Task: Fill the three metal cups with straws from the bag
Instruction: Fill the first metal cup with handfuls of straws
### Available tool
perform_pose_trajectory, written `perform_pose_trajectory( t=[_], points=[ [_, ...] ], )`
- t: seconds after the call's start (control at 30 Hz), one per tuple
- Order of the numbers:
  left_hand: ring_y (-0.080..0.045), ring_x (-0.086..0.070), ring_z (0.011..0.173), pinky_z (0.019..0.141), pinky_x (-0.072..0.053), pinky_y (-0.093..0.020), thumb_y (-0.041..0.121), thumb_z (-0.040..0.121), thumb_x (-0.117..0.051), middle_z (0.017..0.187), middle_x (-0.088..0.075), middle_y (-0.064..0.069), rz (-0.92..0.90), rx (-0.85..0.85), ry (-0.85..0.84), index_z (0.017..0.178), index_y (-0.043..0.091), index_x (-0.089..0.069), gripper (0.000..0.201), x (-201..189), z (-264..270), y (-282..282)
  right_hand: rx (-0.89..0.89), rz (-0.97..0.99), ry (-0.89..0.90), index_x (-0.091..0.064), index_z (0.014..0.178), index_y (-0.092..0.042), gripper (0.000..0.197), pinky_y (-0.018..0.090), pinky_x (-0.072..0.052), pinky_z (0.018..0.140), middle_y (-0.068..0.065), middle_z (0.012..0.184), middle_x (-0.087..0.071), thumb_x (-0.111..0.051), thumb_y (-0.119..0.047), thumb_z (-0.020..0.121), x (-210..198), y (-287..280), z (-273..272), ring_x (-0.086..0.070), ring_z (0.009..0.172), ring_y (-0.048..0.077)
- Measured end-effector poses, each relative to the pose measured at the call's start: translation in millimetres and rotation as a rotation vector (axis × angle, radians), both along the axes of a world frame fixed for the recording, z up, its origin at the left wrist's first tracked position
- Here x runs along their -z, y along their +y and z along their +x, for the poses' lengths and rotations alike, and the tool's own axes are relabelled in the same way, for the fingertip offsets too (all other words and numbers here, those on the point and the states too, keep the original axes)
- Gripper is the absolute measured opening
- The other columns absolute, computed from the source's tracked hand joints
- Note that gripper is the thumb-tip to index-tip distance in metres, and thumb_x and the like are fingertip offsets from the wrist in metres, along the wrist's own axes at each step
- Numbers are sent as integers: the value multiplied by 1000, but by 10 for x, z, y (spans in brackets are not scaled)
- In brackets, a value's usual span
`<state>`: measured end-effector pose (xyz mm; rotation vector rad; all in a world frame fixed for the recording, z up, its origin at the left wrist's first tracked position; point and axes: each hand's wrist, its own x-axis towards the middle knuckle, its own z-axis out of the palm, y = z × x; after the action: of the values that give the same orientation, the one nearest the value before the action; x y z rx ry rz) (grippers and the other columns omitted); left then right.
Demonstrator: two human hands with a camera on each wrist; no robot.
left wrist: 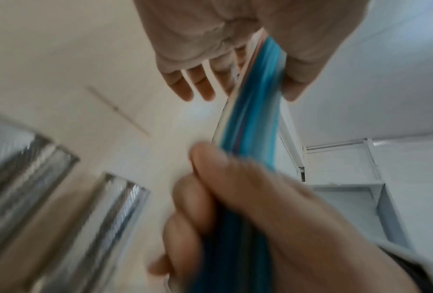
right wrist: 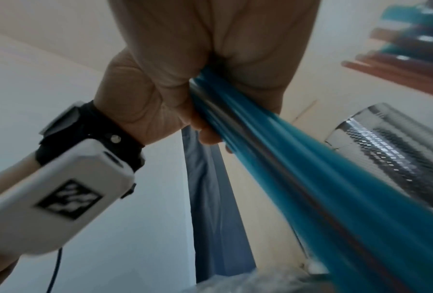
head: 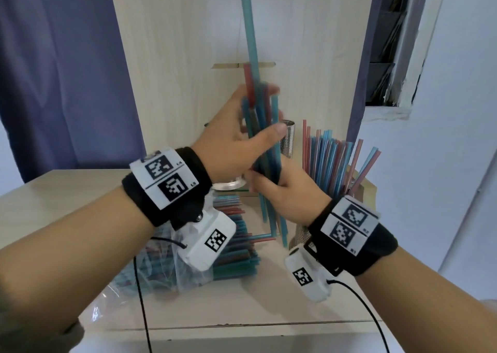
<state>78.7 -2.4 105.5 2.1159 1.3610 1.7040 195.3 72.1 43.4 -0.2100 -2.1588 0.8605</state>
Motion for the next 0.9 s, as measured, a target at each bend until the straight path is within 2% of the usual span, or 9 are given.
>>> perform_pose_trajectory(
  t=[0.07, 0.13, 0.27, 0.4, 0.53, 0.6, 0.67, 0.77, 0.9],
  points=[
    [-7, -53, 117, 93, -47, -29, 44, 74, -76, 128, -48, 3, 101, -135, 68, 141, 28, -21, 89, -138, -71, -65, 0, -13, -83, -55, 88, -11, 12, 24, -48, 67, -4, 70, -56, -56, -19, 97, 116, 59, 89, -58, 68, 10],
    [-16, -35, 136, 103, -42, -34, 46, 69, -82, 147, -28, -6, 275, -285, 218, 148, 11, -5, 115, -313, -118, -126, -10, -39, -153, -57, 91, -15, 11, 24, -51, 71, -10, 69, -57, -57, -24, 96, 220, 108, 185, -61, 70, 8],
    [-16, -32, 134, 110, -36, -39, 40, 86, -66, 140, -30, -2, 387, -323, 593, 142, -4, -28, 81, -468, -41, -111, -83, -171, -154, -58, 96, -16, 2, 19, -50, 70, -8, 70, -58, -59, -17, 94, 321, 108, 286, -62, 69, 7],
    [-4, -46, 121, 101, -34, -10, 40, 101, -35, 135, -53, -4, 173, -200, 636, 137, 7, -48, 51, -143, 103, -17, -86, -267, -25, -59, 91, -12, 4, 17, -49, 66, -5, 65, -59, -57, -15, 93, 360, 110, 342, -60, 63, 8],
    [-6, -45, 130, 106, -36, -19, 45, 101, -28, 142, -49, -5, 97, -84, 342, 148, 19, -25, 54, 227, 15, -44, 28, -205, -15, -56, 76, -13, 20, 12, -45, 63, 4, 65, -56, -55, -23, 94, 479, 171, 402, -55, 59, 4],
    [-6, -52, 120, 102, -43, -26, 41, 100, -39, 130, -56, 0, -50, -139, 230, 139, 24, -37, 43, 469, -132, -22, 105, -224, 22, -56, 75, -9, 25, 11, -43, 60, 2, 65, -56, -56, -24, 94, 570, 228, 435, -55, 57, 1],
    [-11, -52, 114, 101, -44, -38, 39, 95, -50, 122, -57, 2, -315, -303, 440, 129, 22, -50, 38, 777, -324, 23, 167, -254, 52, -58, 78, -7, 26, 13, -45, 62, -2, 64, -58, -59, -28, 92, 679, 294, 456, -58, 59, 4],
    [-22, -33, 128, 111, -28, -39, 54, 78, -59, 137, -41, -2, -673, -548, 994, 130, 22, -46, 62, 1219, -541, 5, 183, -301, 60, -60, 83, -10, 16, 23, -52, 71, -4, 67, -62, -60, -21, 94, 844, 332, 439, -62, 68, 10],
    [-31, -10, 140, 115, -14, -45, 64, 63, -56, 153, -16, -8, -767, -648, 1155, 124, 22, -48, 74, 1427, -663, -43, 192, -293, 28, -61, 81, -11, 14, 15, -46, 71, -7, 68, -60, -60, -15, 94, 1008, 267, 385, -58, 67, 5]
  ],
)
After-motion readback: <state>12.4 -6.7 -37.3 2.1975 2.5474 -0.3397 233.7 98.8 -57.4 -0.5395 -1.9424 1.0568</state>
